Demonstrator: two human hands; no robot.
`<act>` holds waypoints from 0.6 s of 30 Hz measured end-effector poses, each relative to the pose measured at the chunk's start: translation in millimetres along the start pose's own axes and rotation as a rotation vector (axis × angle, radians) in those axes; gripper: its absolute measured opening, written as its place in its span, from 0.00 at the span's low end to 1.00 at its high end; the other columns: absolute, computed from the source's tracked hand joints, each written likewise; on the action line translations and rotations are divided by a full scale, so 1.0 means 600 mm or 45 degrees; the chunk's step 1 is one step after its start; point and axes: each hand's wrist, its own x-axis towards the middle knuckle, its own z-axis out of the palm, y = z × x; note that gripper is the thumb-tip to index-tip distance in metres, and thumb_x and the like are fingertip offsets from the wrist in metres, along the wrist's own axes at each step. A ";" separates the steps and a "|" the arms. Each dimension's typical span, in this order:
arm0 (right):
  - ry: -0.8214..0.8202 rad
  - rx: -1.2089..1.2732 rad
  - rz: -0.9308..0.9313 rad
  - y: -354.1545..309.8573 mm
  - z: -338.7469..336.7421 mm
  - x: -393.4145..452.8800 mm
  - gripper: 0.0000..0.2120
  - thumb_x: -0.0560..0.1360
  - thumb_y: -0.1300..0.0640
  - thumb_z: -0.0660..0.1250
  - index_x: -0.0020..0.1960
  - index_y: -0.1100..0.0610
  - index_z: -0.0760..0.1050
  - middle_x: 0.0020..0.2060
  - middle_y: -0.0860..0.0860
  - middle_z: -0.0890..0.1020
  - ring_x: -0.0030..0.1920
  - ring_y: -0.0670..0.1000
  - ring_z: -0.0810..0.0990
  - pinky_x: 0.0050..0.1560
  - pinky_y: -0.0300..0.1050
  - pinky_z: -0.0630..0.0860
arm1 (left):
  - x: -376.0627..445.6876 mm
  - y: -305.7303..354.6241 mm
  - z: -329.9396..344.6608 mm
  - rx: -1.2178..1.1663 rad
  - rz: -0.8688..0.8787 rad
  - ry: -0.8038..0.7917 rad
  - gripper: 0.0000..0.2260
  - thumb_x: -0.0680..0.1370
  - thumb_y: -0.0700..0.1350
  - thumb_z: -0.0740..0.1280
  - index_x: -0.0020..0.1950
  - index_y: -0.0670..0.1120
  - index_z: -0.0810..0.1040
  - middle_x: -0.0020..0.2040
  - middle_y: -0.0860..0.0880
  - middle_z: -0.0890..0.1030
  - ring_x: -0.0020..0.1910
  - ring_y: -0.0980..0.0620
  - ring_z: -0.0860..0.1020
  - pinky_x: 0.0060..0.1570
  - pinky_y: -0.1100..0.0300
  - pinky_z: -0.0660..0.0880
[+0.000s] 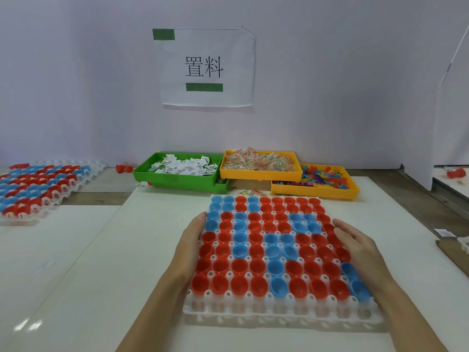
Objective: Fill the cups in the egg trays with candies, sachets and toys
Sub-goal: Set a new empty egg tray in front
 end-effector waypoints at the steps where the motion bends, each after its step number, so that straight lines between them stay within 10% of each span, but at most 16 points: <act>1: 0.015 0.009 0.002 0.002 -0.002 0.002 0.17 0.83 0.49 0.60 0.71 0.49 0.72 0.66 0.46 0.74 0.51 0.40 0.75 0.46 0.33 0.71 | 0.003 -0.001 -0.003 0.048 0.025 0.060 0.18 0.83 0.60 0.54 0.48 0.64 0.83 0.44 0.57 0.86 0.43 0.59 0.85 0.35 0.64 0.79; 6: 0.038 -0.022 0.054 0.001 -0.007 0.032 0.17 0.83 0.47 0.59 0.70 0.47 0.72 0.70 0.47 0.73 0.60 0.44 0.70 0.49 0.36 0.71 | 0.044 -0.002 -0.025 0.374 0.204 0.285 0.12 0.84 0.55 0.55 0.65 0.58 0.71 0.62 0.58 0.75 0.51 0.68 0.77 0.43 0.74 0.72; 10: -0.038 -0.067 -0.004 -0.016 -0.003 0.077 0.18 0.83 0.46 0.58 0.72 0.46 0.70 0.68 0.46 0.74 0.59 0.43 0.72 0.49 0.37 0.72 | 0.102 0.009 -0.048 0.434 0.237 0.289 0.15 0.84 0.52 0.56 0.71 0.52 0.70 0.70 0.53 0.71 0.70 0.54 0.68 0.72 0.52 0.64; 18: -0.086 -0.097 -0.193 -0.042 0.029 0.183 0.17 0.83 0.52 0.59 0.70 0.52 0.74 0.64 0.45 0.76 0.64 0.45 0.74 0.57 0.38 0.73 | 0.198 0.016 -0.029 0.086 0.158 0.312 0.13 0.83 0.52 0.59 0.58 0.50 0.82 0.58 0.52 0.83 0.56 0.55 0.81 0.55 0.54 0.77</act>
